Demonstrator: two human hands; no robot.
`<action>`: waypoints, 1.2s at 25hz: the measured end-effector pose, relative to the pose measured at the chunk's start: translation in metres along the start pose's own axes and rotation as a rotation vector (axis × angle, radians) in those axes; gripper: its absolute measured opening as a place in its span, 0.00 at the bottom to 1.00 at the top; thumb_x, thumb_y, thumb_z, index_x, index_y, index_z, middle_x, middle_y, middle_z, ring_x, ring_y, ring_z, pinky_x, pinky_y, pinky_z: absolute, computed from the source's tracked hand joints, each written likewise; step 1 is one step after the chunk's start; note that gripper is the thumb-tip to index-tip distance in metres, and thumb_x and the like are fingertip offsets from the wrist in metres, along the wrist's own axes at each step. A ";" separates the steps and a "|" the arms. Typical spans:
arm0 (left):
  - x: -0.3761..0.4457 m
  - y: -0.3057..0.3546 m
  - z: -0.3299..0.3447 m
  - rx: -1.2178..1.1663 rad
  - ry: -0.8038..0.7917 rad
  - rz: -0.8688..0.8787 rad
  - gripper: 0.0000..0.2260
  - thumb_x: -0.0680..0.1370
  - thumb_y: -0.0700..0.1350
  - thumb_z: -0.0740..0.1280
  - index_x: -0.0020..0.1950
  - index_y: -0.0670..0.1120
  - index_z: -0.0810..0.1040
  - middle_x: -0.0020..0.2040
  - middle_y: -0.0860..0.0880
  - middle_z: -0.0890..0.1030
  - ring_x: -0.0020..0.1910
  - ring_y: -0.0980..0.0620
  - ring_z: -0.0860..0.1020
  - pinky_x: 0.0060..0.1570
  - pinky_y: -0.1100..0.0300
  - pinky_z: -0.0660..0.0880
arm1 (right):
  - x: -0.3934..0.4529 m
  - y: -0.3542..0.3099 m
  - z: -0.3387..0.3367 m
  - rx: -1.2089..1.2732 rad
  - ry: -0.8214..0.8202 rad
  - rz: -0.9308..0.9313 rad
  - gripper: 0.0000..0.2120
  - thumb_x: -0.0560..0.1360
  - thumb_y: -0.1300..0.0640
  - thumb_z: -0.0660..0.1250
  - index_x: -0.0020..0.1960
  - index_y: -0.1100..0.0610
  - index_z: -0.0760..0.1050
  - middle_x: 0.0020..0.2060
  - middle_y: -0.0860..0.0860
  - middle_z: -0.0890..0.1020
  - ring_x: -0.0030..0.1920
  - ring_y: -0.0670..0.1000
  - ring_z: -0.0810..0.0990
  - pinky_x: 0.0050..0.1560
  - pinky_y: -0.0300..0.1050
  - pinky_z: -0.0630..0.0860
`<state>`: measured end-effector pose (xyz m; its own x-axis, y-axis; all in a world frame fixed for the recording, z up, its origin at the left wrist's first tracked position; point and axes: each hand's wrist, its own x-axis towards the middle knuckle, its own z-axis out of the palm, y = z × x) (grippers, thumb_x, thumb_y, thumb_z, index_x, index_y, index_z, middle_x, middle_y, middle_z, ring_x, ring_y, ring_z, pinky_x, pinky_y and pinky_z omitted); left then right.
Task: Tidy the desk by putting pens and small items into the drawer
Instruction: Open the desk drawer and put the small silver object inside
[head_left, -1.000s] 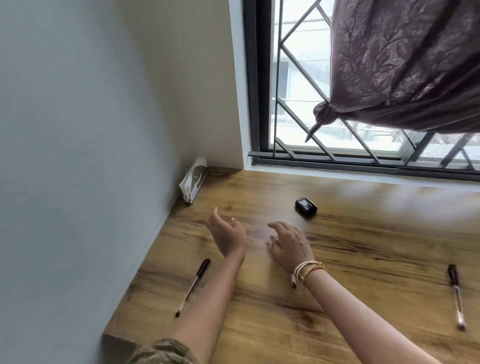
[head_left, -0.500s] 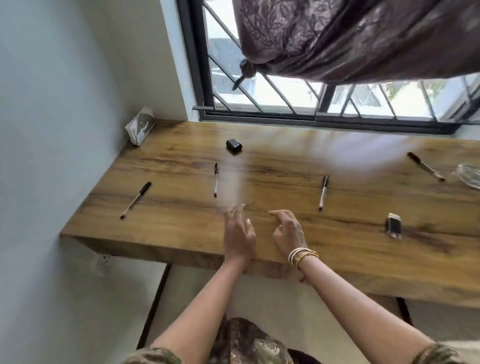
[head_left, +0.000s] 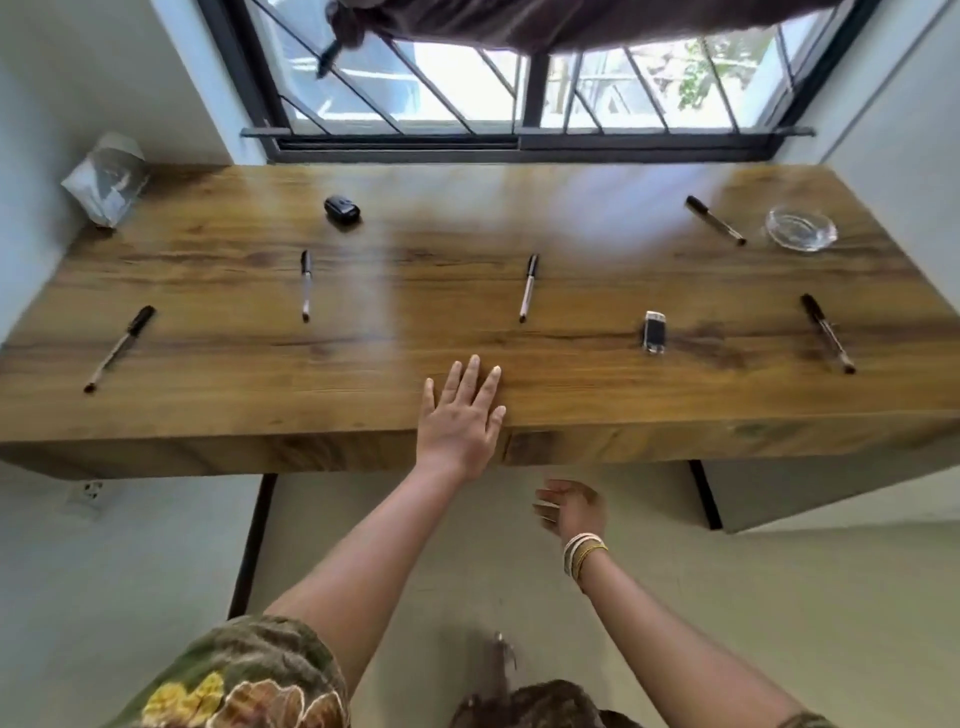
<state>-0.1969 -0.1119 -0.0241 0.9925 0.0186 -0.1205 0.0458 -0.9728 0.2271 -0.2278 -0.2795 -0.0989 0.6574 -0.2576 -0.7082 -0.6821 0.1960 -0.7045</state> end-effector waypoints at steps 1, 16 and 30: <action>0.001 0.002 0.004 0.037 0.023 0.012 0.25 0.82 0.59 0.43 0.79 0.58 0.46 0.80 0.52 0.44 0.79 0.50 0.43 0.76 0.44 0.42 | 0.012 0.001 -0.007 0.175 -0.028 0.184 0.15 0.78 0.59 0.54 0.57 0.62 0.76 0.47 0.61 0.82 0.39 0.58 0.82 0.37 0.42 0.72; 0.008 -0.001 0.008 0.085 0.018 0.039 0.25 0.81 0.60 0.41 0.78 0.60 0.43 0.80 0.54 0.42 0.79 0.51 0.41 0.75 0.45 0.42 | 0.077 -0.030 -0.031 0.965 0.029 0.330 0.36 0.63 0.25 0.60 0.55 0.53 0.77 0.59 0.52 0.79 0.58 0.56 0.77 0.58 0.56 0.76; -0.041 0.035 0.006 -0.060 -0.131 -0.087 0.26 0.82 0.59 0.46 0.79 0.59 0.42 0.79 0.53 0.36 0.78 0.52 0.36 0.75 0.46 0.38 | 0.000 0.061 -0.113 0.948 -0.002 0.369 0.33 0.65 0.27 0.57 0.49 0.54 0.77 0.60 0.51 0.79 0.58 0.56 0.78 0.60 0.59 0.73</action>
<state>-0.2366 -0.1484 -0.0168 0.9615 0.0682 -0.2662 0.1416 -0.9532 0.2673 -0.3051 -0.3743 -0.1364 0.4582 -0.0276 -0.8884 -0.3081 0.9326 -0.1879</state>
